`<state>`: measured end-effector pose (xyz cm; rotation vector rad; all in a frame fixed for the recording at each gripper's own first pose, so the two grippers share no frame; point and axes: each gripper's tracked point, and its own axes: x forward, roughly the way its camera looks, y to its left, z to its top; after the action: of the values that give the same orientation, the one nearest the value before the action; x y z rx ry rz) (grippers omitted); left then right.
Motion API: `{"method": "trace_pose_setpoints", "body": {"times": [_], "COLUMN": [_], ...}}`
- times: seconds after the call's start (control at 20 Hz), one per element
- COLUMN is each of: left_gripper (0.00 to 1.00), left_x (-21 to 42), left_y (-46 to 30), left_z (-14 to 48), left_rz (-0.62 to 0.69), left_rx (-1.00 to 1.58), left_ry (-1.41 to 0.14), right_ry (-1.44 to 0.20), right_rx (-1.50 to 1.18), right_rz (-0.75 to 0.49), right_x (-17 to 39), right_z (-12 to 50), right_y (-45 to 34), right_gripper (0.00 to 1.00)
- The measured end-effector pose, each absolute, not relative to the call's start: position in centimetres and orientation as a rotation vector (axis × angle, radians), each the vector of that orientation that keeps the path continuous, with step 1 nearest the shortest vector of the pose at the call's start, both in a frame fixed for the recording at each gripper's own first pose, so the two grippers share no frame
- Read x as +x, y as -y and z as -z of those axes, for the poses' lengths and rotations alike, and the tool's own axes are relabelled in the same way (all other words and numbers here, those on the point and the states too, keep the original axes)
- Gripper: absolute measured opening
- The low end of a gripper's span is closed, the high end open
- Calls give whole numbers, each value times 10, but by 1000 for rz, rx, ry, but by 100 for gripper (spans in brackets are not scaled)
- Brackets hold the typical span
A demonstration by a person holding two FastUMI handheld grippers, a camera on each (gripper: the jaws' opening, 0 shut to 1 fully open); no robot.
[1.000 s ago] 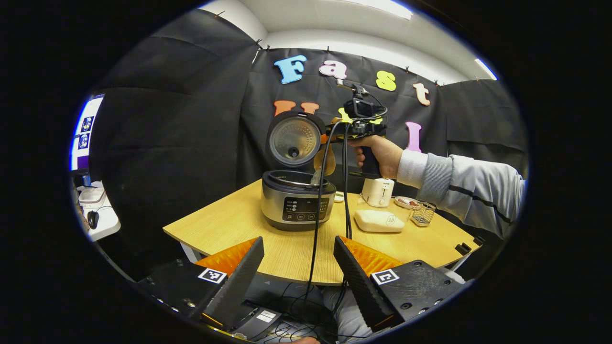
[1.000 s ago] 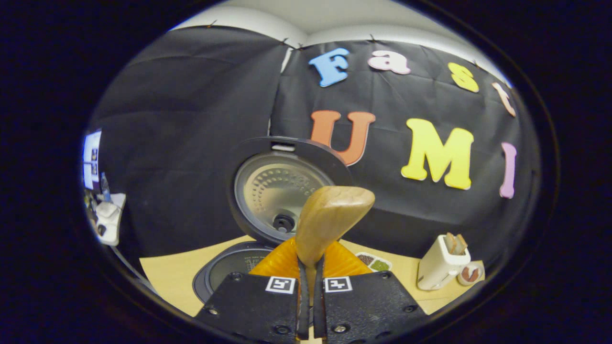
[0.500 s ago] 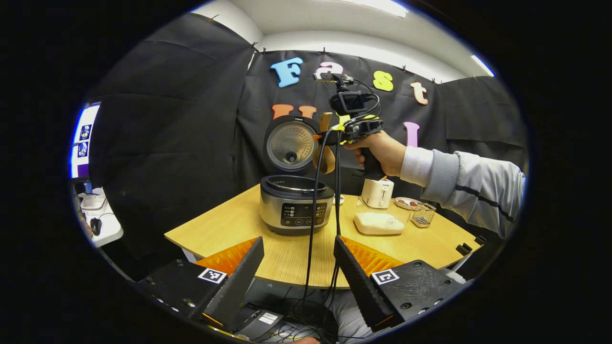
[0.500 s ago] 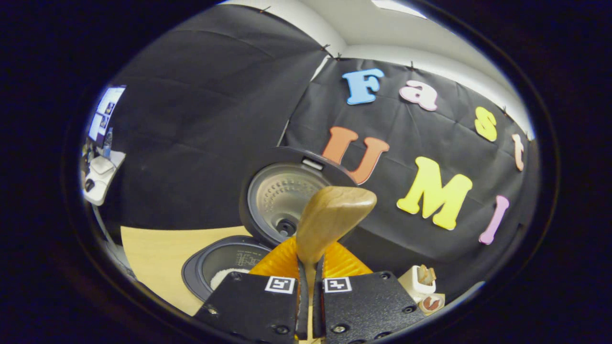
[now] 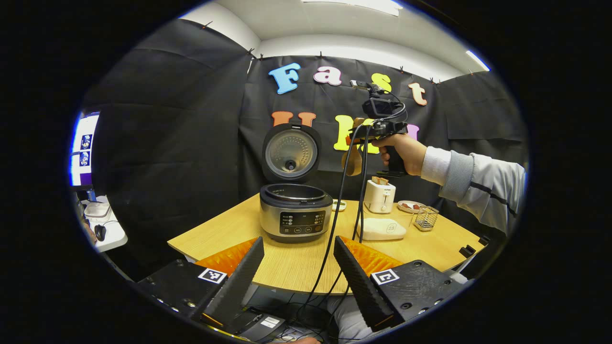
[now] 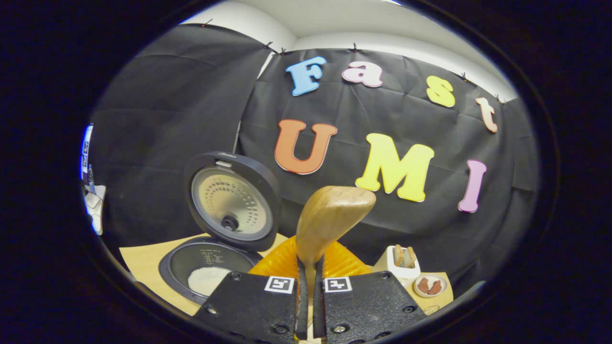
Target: Close the left gripper, press the button to open the rice cooker; take a wooden spoon from the chopstick holder with the right hand, scoop a spoonful of rice and pour it into the rice cooker, then put the wooden spoon back into the chopstick holder.
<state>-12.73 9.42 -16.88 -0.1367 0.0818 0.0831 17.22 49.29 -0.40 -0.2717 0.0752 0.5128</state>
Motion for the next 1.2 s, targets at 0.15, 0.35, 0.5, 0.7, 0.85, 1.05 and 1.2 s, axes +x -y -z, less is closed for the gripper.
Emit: {"method": "trace_pose_setpoints", "body": {"times": [0.15,0.35,0.5,0.7,0.85,1.05,1.2], "left_gripper": [95,94,95,94,95,95,94], "left_x": [-127,-127,-124,-118,-119,-111,-102], "left_y": [-89,-74,-63,-46,-39,-30,-19], "left_z": [153,144,141,137,133,135,134], "left_rz": [-100,-82,-60,-19,-23,-28,-13], "left_rx": [-129,-94,-95,-144,-129,-94,-99], "left_ry": [-35,-4,4,4,16,10,-1], "right_ry": [-102,-109,-101,-79,-78,-103,-142], "right_rx": [-250,-225,-202,-215,-195,-172,-135], "right_rz": [-500,-443,-385,-298,-269,-230,-202], "right_x": [185,205,222,242,250,260,265], "right_z": [3,-11,-21,-31,-29,-17,6], "right_y": [-460,-408,-369,-316,-284,-240,-204], "right_gripper": [10,10,10,10,13,11,11]}}
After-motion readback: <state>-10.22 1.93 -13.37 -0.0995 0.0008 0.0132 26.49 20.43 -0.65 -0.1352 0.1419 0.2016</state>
